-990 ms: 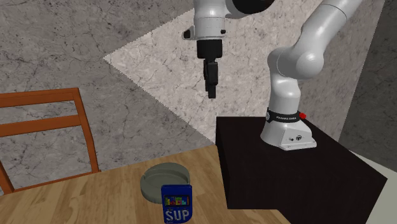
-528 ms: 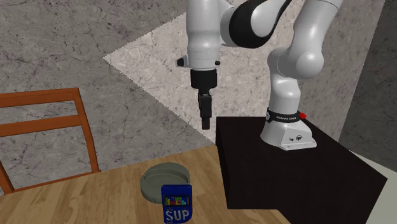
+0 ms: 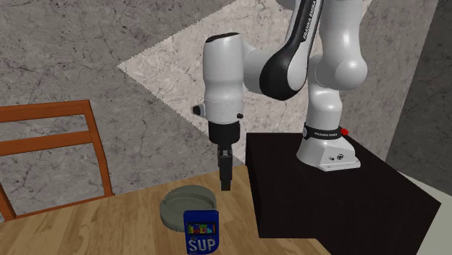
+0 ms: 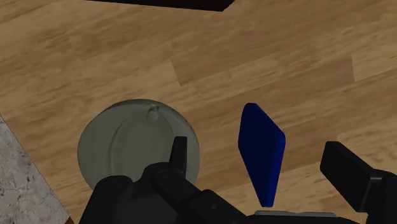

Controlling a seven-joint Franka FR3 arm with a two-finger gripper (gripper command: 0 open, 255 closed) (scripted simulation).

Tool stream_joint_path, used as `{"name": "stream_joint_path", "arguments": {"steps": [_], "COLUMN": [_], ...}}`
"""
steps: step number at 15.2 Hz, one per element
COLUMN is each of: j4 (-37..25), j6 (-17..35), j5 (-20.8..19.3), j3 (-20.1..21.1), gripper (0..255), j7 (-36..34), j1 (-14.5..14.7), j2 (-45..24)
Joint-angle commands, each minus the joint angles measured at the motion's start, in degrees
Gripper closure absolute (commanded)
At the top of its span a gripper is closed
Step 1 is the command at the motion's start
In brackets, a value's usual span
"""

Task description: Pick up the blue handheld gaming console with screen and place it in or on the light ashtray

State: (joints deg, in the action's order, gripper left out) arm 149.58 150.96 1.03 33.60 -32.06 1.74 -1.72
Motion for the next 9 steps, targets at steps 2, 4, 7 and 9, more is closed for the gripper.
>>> {"name": "stream_joint_path", "arguments": {"steps": [2,4,7,9], "j4": [-4.0,-7.0,-8.9,-9.4], "j6": [3.8,5.5,7.4,8.6], "j5": [-11.7,-17.9,-21.7,-23.4], "j3": [-1.9,-5.2,-8.7,-10.2], "gripper": [0,0,0,0], "j7": [-10.4,-16.1,-19.4,-20.7], "j1": [2.1,5.6,8.9,10.1], "j2": [-9.3,-14.7,-18.7,-20.5]}}
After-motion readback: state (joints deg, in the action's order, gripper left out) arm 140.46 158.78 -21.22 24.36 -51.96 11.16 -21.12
